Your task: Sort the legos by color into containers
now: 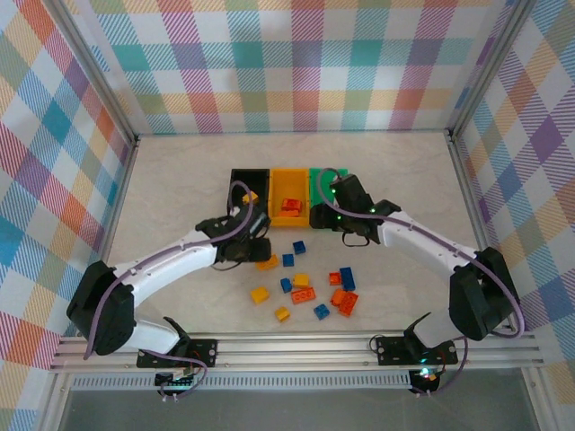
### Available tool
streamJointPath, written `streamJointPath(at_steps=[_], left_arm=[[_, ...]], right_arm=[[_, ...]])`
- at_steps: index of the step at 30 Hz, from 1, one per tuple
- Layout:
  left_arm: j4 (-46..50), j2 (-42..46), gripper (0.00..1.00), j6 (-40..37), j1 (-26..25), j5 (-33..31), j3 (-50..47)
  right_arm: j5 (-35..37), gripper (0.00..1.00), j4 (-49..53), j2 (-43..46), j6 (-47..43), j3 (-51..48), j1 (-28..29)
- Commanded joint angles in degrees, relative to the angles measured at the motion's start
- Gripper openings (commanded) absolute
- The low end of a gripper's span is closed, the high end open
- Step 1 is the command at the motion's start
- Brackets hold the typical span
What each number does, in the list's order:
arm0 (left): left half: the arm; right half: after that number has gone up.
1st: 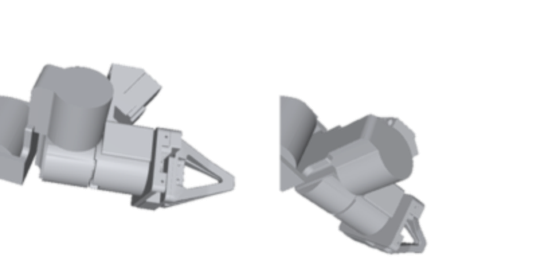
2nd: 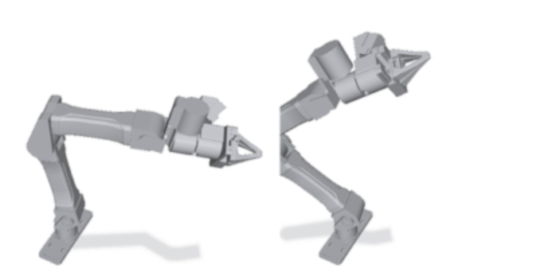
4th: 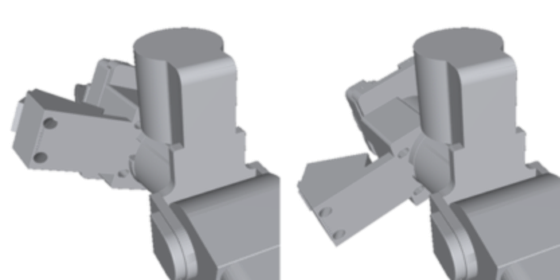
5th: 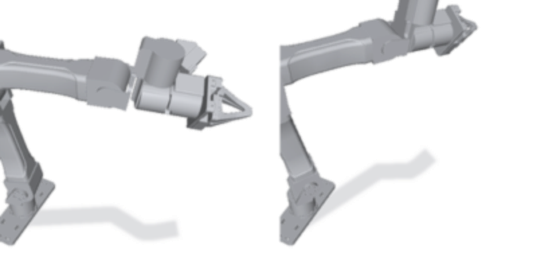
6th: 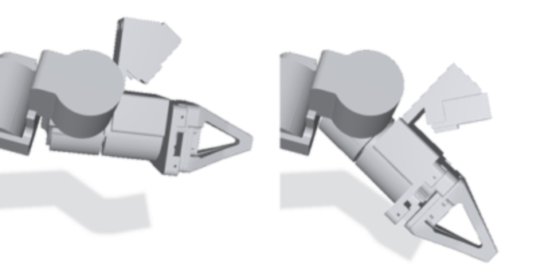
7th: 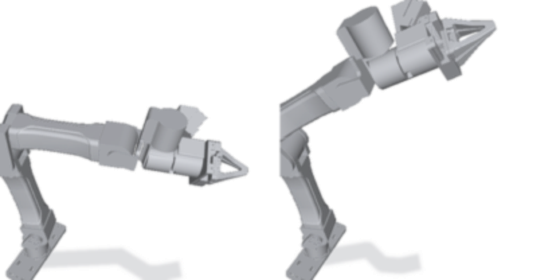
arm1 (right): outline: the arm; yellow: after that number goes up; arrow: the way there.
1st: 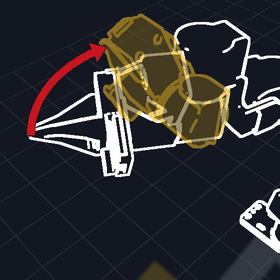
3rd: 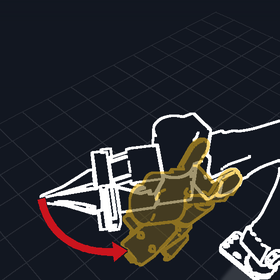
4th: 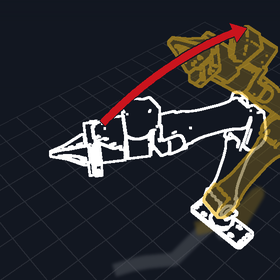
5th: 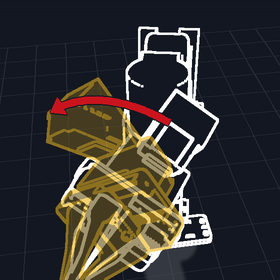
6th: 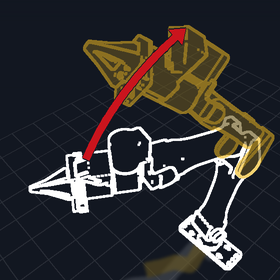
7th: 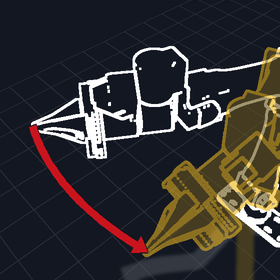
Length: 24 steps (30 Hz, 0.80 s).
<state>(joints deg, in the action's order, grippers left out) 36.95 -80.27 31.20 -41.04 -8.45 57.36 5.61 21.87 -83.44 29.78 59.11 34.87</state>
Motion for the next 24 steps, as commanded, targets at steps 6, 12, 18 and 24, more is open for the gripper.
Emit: streamJointPath(at_steps=[6,12,18,24], left_arm=[[-2.58,-19.75,0.53,-5.63,4.03,0.3,23.42],[-0.69,-34.0,0.53,-6.5,5.22,-2.43,37.73],[-0.02,-37.84,0.81,-5.41,5.09,-1.81,42.24],[-0.77,-32.5,0.91,-4.95,3.63,-0.93,39.01]], right_arm=[[0.99,0.71,-0.7,3.66,2.28,-3.97,-0.77],[0.63,0.71,-0.81,5.38,2.98,-5.91,-1.03],[0.53,0.72,-0.05,7.61,2.84,-6.86,-1.29],[0.15,0.75,-0.02,8.64,2.74,-7.07,-2.04]])
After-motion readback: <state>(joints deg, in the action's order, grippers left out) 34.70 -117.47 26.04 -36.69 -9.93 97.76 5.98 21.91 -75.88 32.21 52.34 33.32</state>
